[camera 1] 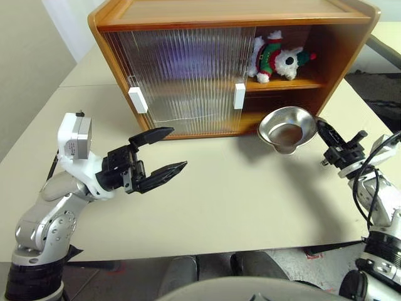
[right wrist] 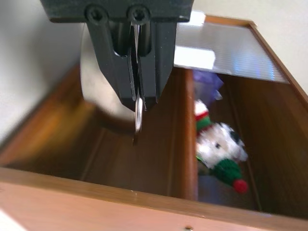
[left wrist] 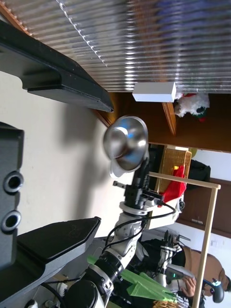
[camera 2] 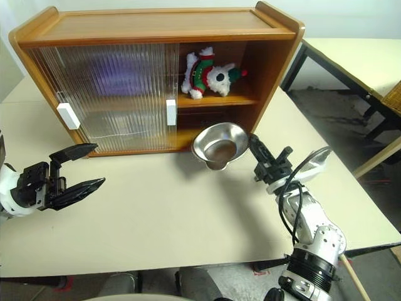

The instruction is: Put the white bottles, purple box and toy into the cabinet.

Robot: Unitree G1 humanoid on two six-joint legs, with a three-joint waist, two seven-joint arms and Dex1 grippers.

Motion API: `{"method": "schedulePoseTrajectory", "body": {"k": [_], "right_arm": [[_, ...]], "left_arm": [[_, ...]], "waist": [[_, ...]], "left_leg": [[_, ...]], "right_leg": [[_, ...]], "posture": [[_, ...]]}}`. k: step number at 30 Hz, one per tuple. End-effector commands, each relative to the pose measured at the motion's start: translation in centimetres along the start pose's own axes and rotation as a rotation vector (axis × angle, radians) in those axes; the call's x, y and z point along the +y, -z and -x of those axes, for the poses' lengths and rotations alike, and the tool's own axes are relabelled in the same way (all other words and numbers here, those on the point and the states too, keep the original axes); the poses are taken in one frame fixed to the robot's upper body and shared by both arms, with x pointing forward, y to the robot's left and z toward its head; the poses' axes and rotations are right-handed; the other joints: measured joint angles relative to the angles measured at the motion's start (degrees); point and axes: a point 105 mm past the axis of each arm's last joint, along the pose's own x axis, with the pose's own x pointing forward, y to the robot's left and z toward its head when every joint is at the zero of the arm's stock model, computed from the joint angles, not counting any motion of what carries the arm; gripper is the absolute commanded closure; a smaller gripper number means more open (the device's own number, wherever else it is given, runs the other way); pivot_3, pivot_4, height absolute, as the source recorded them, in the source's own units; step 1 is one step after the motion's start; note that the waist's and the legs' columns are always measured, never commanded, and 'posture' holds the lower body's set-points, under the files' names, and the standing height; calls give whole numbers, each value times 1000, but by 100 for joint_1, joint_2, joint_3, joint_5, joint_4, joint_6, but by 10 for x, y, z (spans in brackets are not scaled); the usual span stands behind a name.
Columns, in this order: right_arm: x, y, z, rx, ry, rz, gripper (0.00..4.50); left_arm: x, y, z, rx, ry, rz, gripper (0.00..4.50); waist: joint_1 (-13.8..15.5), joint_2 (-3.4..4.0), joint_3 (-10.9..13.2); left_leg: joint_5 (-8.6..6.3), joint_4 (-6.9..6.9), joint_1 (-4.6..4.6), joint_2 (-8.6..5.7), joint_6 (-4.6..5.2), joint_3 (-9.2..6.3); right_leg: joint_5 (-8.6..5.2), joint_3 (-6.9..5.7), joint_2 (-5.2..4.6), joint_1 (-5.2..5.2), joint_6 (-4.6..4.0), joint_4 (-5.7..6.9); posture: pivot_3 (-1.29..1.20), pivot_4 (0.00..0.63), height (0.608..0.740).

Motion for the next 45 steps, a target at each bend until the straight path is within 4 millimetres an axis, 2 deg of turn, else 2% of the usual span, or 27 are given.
{"method": "schedulePoseTrajectory", "body": {"k": [1,8,26,33,45], "right_arm": [[9,4,-7,-34,-15,-47,4480],[8,6,-28,-148,22,-34,4480],[-6,32,-52,-319,96,-48,4480],[-7,30,-57,-427,105,-15,4480],[-24,42,-71,-440,158,-37,4480]], "left_arm": [[-1,2,1,27,-1,0,0],[-2,2,1,40,9,1,0],[-1,0,2,36,8,-7,0],[-1,-1,1,36,10,-8,0],[-2,-3,-1,36,6,-8,0]], "waist": [[5,0,0],[-18,2,-1],[-58,12,-7],[-58,13,-7],[-56,17,-7]], "left_leg": [[0,-3,-1,-1,0,-1],[-1,-16,-5,0,1,-7],[-1,-27,-7,8,2,-12],[-1,-27,-8,14,2,-14],[-1,-29,-7,19,2,-14]], "right_leg": [[0,0,-1,-1,0,0],[14,0,-5,-14,-24,0],[31,-2,-4,-23,-57,0],[36,-6,-6,-25,-64,0],[39,-10,-5,-27,-70,0]], "posture": [[-77,59,740],[-77,59,740],[-69,50,740],[-67,50,740],[-60,54,740]]}}
